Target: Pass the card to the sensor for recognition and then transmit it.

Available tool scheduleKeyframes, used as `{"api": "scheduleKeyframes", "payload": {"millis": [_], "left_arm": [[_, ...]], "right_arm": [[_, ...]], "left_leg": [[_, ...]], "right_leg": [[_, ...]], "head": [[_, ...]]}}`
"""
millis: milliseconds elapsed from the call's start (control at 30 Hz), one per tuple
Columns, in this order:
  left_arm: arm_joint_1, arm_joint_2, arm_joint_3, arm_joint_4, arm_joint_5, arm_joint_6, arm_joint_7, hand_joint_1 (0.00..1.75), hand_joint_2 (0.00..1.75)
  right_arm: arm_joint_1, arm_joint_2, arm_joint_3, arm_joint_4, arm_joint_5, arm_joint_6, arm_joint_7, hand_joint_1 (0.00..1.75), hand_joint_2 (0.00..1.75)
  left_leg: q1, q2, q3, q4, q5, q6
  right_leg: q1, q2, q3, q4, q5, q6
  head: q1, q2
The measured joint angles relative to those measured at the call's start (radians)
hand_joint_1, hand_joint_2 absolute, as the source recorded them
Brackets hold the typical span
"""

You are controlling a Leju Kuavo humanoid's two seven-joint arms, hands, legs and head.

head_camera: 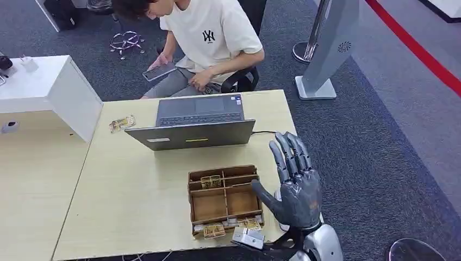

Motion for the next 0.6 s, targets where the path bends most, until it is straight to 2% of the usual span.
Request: {"api": "scheduleKeyframes", "payload": {"millis": [67,100,200,400,533,567,600], "left_arm": [[0.0,0.0,0.0,0.0,0.0,0.0,0.0,0.0,0.0],[0.001,0.0,0.0,0.0,0.0,0.0,0.0,0.0,0.0],[0.001,0.0,0.0,0.0,0.001,0.0,-0.002,0.0,0.0],[0.002,0.001,0.008,0.003,-0.044,0.005,-0.006,0.0,0.0],[0.001,0.0,0.012,0.003,-0.045,0.004,-0.006,0.0,0.0],[0.001,0.0,0.012,0.003,-0.045,0.004,-0.006,0.0,0.0],[0.001,0.0,0.012,0.003,-0.045,0.003,-0.006,0.0,0.0]], "right_arm": [[0.009,0.0,0.008,0.002,0.001,0.0,0.003,1.64,1.75],[0.013,0.0,0.012,0.003,0.002,0.0,0.003,1.75,1.75],[0.014,0.0,0.018,0.009,0.003,0.0,0.013,1.75,1.75],[0.001,-0.014,0.076,0.044,0.042,0.0,0.166,1.75,1.75],[-0.018,-0.04,0.125,0.093,0.056,0.0,0.185,1.75,1.75],[-0.024,-0.048,0.139,0.114,0.065,0.0,0.202,1.62,1.75],[-0.027,-0.055,0.15,0.125,0.072,0.0,0.214,1.38,1.75]], "left_leg": [[0.0,0.0,0.0,0.0,0.0,0.0],[0.0,0.0,0.0,0.0,0.0,0.0],[0.0,0.0,0.0,0.0,0.0,0.0],[0.0,0.0,0.0,0.0,0.0,0.0],[0.0,0.0,0.0,0.0,0.0,0.0],[0.0,0.0,0.0,0.0,0.0,0.0],[0.0,0.0,0.0,0.0,0.0,0.0]], "right_leg": [[0.0,0.0,0.0,0.0,0.0,0.0],[0.0,0.0,0.0,0.0,0.0,0.0],[0.0,0.0,0.0,0.0,0.0,0.0],[0.0,0.0,0.001,0.0,0.0,0.0],[0.0,0.0,0.001,0.0,0.0,0.0],[0.0,0.0,0.001,0.0,0.0,0.0],[0.0,0.0,0.001,0.0,0.0,0.0]], "head": [[0.0,0.0],[0.0,0.0],[0.0,0.0],[0.0,0.0],[0.0,0.0],[0.0,0.0],[0.0,0.0]]}}
